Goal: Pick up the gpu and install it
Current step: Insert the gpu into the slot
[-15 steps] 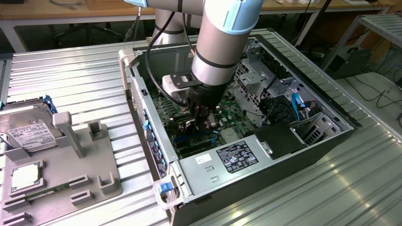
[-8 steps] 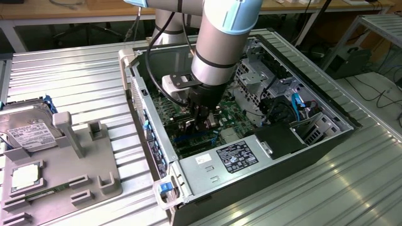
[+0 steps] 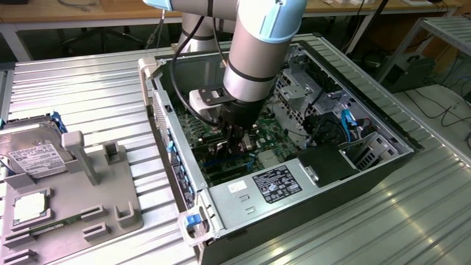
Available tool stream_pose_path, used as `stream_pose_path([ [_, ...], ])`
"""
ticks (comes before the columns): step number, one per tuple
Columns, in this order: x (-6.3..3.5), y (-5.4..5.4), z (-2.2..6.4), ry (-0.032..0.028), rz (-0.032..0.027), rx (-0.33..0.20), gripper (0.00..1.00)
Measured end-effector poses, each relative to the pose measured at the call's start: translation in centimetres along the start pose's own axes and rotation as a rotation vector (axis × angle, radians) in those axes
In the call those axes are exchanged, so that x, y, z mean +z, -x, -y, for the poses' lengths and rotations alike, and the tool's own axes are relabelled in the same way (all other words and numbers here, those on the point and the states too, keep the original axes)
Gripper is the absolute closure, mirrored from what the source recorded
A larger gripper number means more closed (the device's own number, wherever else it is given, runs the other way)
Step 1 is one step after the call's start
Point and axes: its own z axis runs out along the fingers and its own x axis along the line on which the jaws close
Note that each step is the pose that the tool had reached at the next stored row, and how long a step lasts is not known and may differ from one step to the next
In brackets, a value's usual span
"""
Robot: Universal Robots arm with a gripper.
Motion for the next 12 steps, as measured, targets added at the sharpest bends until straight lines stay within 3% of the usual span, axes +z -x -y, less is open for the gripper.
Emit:
stream_pose_path([
  [12, 0.01, 0.0, 0.0, -0.0002, 0.0002, 0.0, 0.72],
])
